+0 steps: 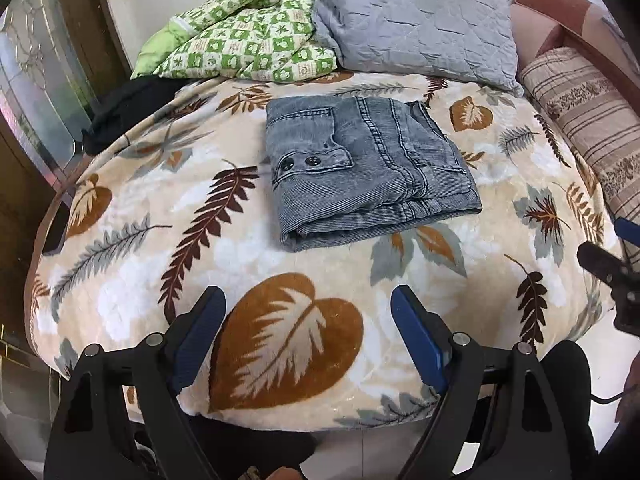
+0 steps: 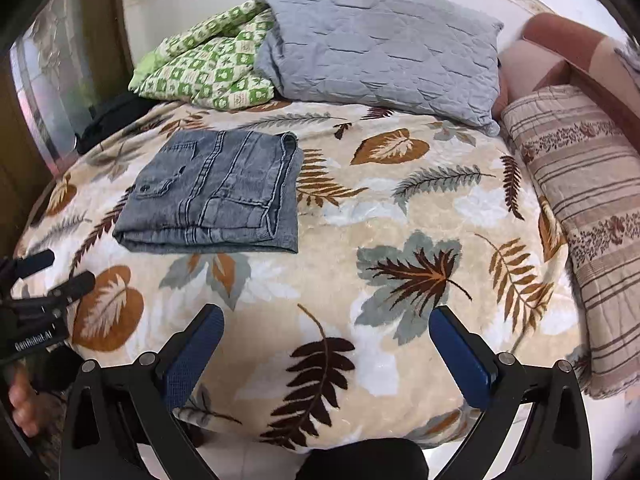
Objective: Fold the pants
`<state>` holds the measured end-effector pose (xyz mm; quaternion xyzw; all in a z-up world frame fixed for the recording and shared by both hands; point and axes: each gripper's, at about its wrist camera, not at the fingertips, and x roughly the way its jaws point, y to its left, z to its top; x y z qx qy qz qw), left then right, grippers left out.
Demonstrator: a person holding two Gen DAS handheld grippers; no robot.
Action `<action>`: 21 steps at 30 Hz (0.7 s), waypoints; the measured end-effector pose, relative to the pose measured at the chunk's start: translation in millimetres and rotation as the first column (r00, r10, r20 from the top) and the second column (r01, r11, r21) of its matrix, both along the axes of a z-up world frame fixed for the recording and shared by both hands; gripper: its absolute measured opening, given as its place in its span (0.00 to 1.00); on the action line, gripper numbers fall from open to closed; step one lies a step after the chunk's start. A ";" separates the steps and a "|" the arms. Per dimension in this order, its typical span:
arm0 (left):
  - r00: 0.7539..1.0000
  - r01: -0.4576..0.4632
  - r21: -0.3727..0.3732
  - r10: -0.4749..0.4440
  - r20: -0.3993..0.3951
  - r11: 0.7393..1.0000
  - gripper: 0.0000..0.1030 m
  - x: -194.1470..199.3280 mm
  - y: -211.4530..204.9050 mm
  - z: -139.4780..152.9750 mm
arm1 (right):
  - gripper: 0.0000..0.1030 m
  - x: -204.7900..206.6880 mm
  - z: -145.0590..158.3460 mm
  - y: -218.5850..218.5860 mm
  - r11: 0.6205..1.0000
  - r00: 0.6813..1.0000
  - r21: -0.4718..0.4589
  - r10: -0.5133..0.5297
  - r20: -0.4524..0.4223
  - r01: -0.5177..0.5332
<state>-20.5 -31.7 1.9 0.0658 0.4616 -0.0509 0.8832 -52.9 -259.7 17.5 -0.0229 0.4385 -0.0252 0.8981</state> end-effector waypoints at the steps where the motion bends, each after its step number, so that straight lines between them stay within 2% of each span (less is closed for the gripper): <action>1: 1.000 0.007 -0.014 -0.007 -0.003 1.000 0.83 -1.0 1.0 1.0 | 1.00 -1.6 0.5 1.9 1.000 1.000 -0.004 0.005 0.001 -0.005; 5: 0.999 0.038 -0.017 -0.038 0.002 0.999 0.83 -4.8 -1.8 1.8 | 1.00 -5.5 3.0 5.8 1.000 1.000 -0.017 0.014 0.011 -0.013; 10: 0.997 0.077 -0.016 -0.078 -0.026 0.997 0.83 -6.4 -8.1 -0.1 | 1.00 -4.0 0.9 13.4 0.997 1.000 -0.078 0.022 0.000 -0.022; 21: 0.993 0.112 -0.040 -0.114 -0.043 0.993 0.83 -7.3 -13.6 -1.5 | 1.00 -5.0 -2.7 19.4 0.996 0.999 -0.077 0.035 -0.020 -0.036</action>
